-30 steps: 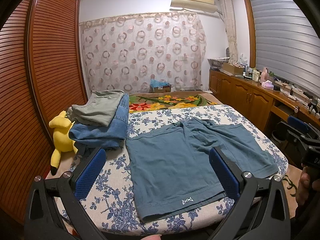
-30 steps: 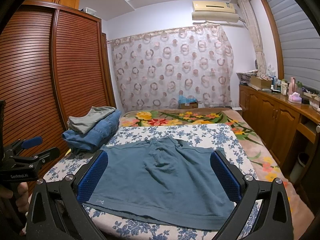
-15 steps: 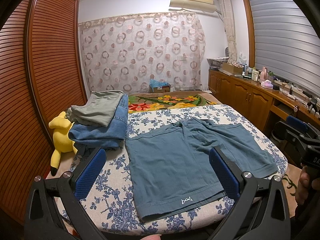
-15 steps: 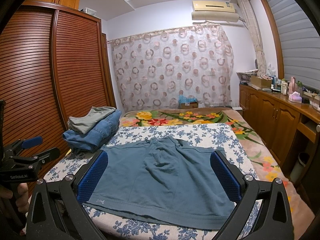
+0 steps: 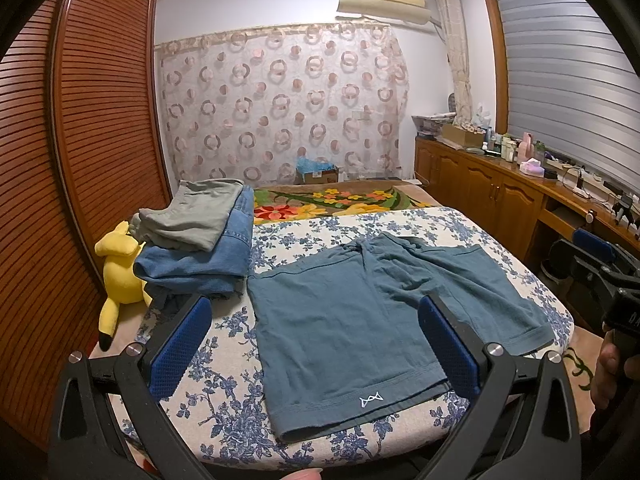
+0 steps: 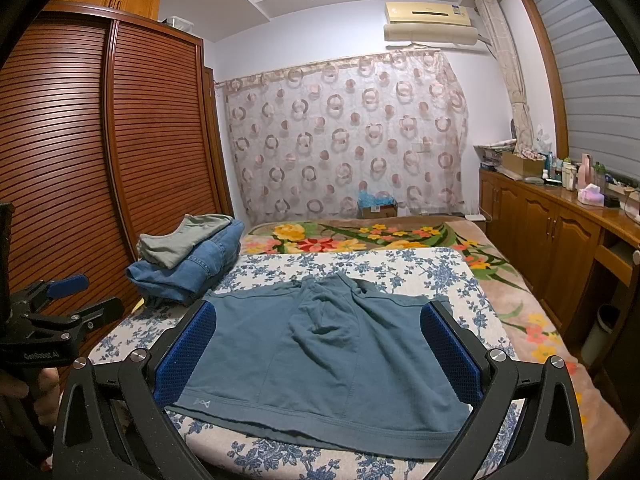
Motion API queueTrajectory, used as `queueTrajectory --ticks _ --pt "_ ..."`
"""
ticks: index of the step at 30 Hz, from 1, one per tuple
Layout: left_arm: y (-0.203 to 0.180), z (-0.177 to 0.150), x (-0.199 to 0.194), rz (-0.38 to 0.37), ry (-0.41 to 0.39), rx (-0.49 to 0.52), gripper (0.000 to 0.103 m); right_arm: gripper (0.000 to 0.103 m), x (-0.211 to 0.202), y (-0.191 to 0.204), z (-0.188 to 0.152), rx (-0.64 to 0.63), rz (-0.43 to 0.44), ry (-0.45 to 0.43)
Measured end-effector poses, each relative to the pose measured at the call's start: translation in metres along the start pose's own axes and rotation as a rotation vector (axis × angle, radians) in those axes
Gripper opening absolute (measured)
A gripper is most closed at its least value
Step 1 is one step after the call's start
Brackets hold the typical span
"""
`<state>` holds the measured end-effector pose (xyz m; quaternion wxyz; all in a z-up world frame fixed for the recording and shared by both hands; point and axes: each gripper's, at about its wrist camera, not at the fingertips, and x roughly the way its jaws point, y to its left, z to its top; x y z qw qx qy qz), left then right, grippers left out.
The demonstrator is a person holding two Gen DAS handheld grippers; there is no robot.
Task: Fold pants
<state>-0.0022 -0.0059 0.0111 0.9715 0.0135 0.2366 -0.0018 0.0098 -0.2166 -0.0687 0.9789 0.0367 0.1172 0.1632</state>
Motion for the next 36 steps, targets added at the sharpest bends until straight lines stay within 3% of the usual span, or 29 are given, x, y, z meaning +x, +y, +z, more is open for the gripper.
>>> queueTrajectory --ticks 7,19,36 --pt "-0.011 -0.006 0.001 -0.022 0.039 0.007 0.103 0.102 0.002 -0.001 -0.001 0.007 0.001 0.008" --pt "-0.008 -0.026 0.043 -0.064 0.132 0.033 0.103 0.102 0.015 -0.009 -0.006 -0.001 -0.012 0.047" --pt "-0.015 -0.039 0.091 -0.093 0.215 0.083 0.103 0.100 0.032 -0.035 0.001 0.014 -0.111 0.128"
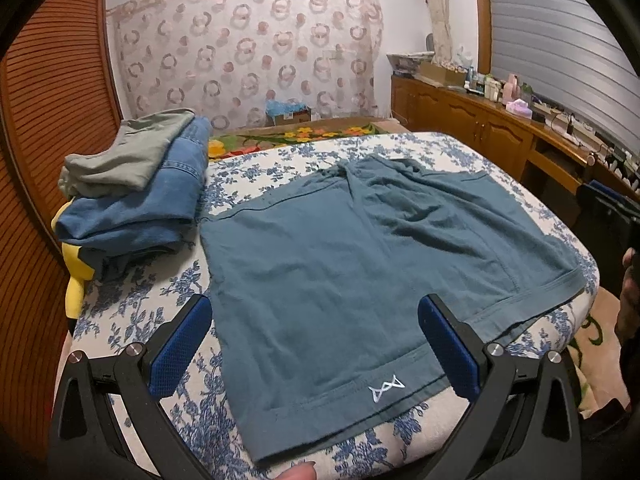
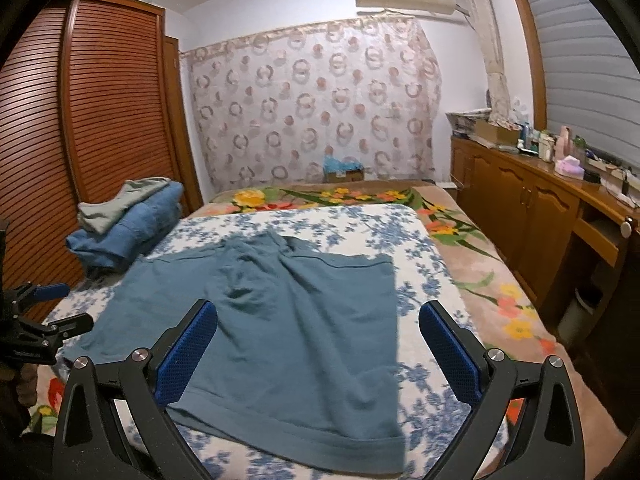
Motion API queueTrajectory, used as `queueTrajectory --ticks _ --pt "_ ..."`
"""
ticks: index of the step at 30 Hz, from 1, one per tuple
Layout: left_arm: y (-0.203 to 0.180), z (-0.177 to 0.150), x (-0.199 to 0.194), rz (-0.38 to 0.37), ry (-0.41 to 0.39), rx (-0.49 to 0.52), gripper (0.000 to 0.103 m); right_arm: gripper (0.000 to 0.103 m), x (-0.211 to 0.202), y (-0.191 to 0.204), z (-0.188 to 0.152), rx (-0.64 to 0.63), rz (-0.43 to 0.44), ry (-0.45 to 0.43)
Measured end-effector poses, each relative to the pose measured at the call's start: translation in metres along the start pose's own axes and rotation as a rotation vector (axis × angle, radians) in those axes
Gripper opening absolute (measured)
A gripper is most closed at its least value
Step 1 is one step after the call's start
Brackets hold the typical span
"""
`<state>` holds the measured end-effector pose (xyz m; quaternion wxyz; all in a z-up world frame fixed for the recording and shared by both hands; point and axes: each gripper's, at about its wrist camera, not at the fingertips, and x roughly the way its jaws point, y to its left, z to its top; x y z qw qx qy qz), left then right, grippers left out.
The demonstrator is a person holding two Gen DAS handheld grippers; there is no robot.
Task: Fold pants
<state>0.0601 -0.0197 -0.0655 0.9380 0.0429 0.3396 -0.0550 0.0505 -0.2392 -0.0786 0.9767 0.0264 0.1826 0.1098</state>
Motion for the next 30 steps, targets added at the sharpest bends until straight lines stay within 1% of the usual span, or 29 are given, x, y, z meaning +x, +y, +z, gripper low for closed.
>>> queueTrajectory --ticks 5,8,10,11,17,19,21,22,30 --pt "-0.004 0.005 0.013 -0.026 0.020 0.013 0.103 0.097 0.005 0.002 0.008 -0.006 -0.025 0.022" --pt "-0.004 0.009 0.020 -0.047 0.029 0.020 0.103 0.092 0.011 0.003 0.012 -0.014 -0.032 0.044" --pt "-0.004 0.012 0.024 -0.076 0.034 0.013 0.103 0.085 0.019 0.001 0.015 -0.009 -0.027 0.063" --pt "-0.004 0.013 0.024 -0.084 0.036 0.009 0.103 0.084 0.022 0.001 0.017 -0.006 -0.022 0.074" --pt "-0.011 0.023 0.033 -0.087 0.044 0.035 0.103 0.071 0.037 -0.010 0.031 -0.013 0.016 0.129" --pt "-0.014 0.026 0.036 -0.091 0.050 0.043 0.103 0.059 0.045 -0.016 0.038 -0.011 0.037 0.152" --pt "-0.016 0.029 0.040 -0.099 0.057 0.049 0.103 0.053 0.054 -0.021 0.043 -0.008 0.067 0.189" --pt "-0.017 0.031 0.043 -0.105 0.062 0.053 0.103 0.049 0.056 -0.025 0.044 -0.007 0.072 0.198" --pt "-0.022 0.033 0.058 -0.118 0.095 0.065 0.103 0.045 0.102 -0.047 0.069 0.030 0.100 0.322"
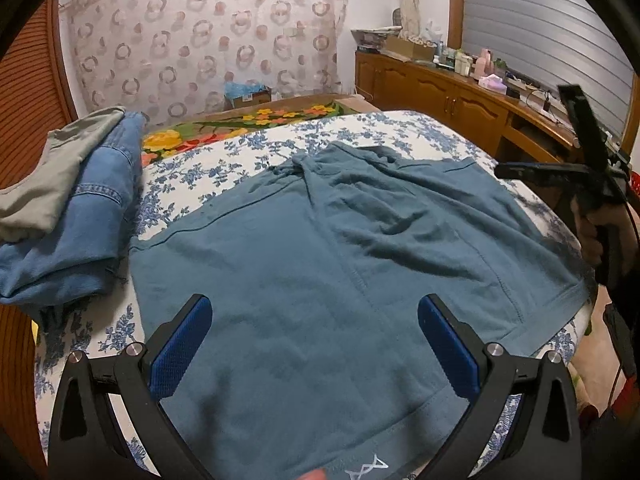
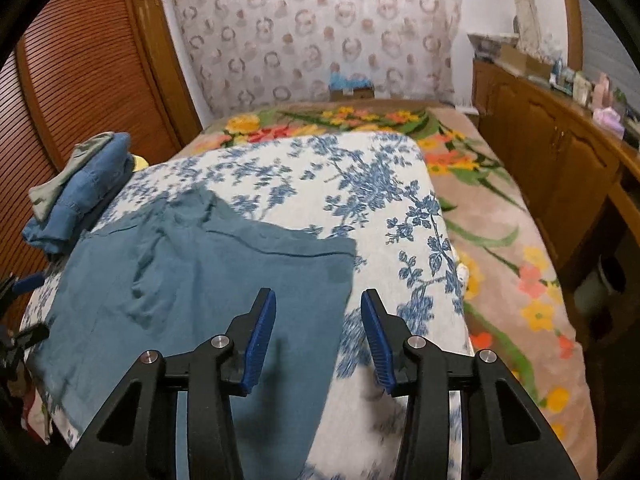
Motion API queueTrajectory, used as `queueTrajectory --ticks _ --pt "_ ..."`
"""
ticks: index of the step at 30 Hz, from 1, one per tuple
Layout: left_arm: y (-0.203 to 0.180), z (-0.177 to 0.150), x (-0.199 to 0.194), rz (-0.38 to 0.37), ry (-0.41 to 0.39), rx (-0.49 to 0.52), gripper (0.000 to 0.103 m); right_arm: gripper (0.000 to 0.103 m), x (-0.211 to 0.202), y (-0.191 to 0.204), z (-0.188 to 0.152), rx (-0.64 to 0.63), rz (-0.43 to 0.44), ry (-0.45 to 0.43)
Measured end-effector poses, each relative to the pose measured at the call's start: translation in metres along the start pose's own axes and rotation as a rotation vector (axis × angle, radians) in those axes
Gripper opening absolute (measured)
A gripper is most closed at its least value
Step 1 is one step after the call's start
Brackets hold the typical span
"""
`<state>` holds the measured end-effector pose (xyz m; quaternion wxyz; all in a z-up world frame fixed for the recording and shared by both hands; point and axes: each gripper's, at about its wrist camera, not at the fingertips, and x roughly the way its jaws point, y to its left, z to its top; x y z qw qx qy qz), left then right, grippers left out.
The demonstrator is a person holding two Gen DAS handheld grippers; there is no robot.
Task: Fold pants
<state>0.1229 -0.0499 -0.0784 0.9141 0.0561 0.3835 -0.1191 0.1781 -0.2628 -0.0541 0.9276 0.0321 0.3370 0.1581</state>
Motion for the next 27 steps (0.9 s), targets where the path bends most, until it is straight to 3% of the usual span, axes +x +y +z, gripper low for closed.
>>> queueTrajectory --ticks 6,11,16,20,23,27 --pt "0.002 -0.005 0.011 0.003 0.037 -0.001 0.103 0.038 0.014 -0.015 0.017 0.058 0.002 0.057" --pt "0.003 -0.008 0.019 0.005 0.058 -0.004 0.103 0.034 0.015 -0.019 0.025 0.066 0.014 0.056" --pt "0.004 -0.011 0.027 0.006 0.079 -0.002 0.103 0.011 0.017 -0.023 0.030 0.070 0.077 0.071" --pt "0.005 -0.014 0.032 0.009 0.092 -0.002 0.103 0.003 0.005 -0.029 0.027 0.056 0.098 0.040" --pt "0.006 -0.015 0.036 0.006 0.106 -0.007 0.103 0.003 -0.015 -0.035 0.032 0.065 0.046 -0.038" --pt "0.004 -0.016 0.039 0.011 0.111 0.006 0.103 0.002 -0.029 -0.044 0.035 0.062 -0.072 -0.055"
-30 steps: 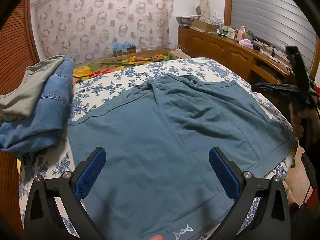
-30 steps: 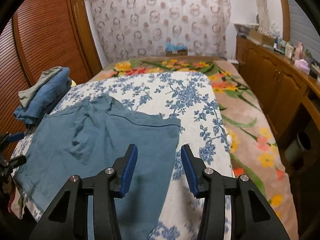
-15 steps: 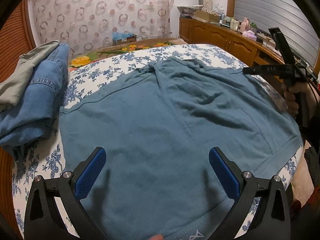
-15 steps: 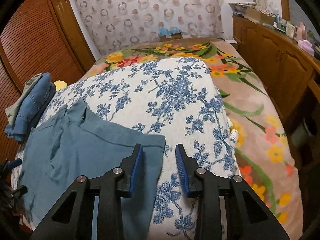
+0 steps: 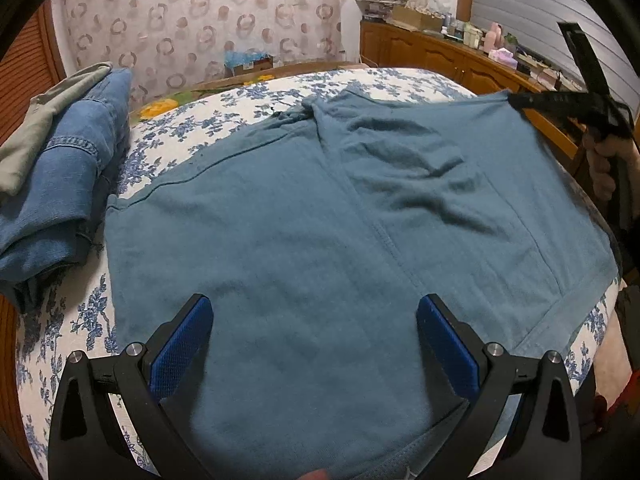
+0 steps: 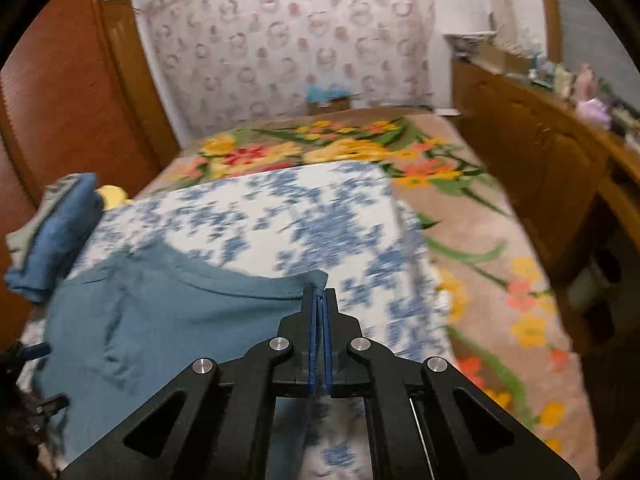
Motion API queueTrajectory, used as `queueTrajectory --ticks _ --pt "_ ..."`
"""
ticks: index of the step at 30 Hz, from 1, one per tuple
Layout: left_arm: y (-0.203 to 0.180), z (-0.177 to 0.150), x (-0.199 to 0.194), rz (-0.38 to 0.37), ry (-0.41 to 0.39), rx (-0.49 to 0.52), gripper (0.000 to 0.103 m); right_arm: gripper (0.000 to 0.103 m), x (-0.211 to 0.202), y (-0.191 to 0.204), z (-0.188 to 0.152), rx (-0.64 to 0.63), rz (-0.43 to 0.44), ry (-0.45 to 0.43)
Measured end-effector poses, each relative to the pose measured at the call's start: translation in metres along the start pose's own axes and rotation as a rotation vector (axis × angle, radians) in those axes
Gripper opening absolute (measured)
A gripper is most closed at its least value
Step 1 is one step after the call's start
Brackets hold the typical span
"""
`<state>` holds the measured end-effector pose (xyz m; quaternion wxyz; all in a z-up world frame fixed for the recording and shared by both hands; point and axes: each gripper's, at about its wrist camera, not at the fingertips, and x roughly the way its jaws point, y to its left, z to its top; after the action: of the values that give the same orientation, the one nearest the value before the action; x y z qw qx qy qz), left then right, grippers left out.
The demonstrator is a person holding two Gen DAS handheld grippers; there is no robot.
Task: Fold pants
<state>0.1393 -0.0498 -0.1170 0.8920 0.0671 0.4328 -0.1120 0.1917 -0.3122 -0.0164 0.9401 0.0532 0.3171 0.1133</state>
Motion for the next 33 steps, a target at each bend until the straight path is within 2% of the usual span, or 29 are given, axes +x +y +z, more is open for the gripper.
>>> queueTrajectory --ticks 6,9,13,14,16,19,24,29,33 --pt "0.002 0.001 0.003 -0.003 0.007 -0.002 0.103 0.002 0.006 0.001 -0.004 -0.028 -0.071 0.031" --pt "0.005 0.000 0.005 -0.014 0.013 -0.016 0.103 0.002 0.012 0.002 -0.007 -0.031 -0.075 0.068" --pt "0.004 0.001 0.005 -0.013 0.013 -0.018 0.103 0.019 0.008 0.006 -0.006 -0.034 -0.088 0.085" --pt "0.004 0.001 0.005 -0.014 0.013 -0.018 0.103 0.021 0.003 0.006 -0.008 -0.042 -0.082 0.081" --pt "0.004 0.000 0.005 -0.014 0.014 -0.019 0.103 0.032 -0.006 0.011 -0.011 -0.060 -0.083 0.066" --pt "0.004 0.000 0.005 -0.014 0.014 -0.019 0.103 0.042 -0.016 0.030 -0.017 -0.085 -0.074 0.042" --pt "0.004 0.000 0.005 -0.014 0.014 -0.019 0.103 0.047 -0.047 0.055 -0.059 -0.120 0.020 0.024" --pt "0.004 -0.002 0.003 -0.005 0.011 -0.029 0.103 0.059 -0.073 0.081 -0.096 -0.201 0.060 0.013" --pt "0.004 -0.005 0.002 0.000 0.010 -0.037 0.103 0.061 -0.083 0.093 -0.112 -0.220 0.091 0.011"
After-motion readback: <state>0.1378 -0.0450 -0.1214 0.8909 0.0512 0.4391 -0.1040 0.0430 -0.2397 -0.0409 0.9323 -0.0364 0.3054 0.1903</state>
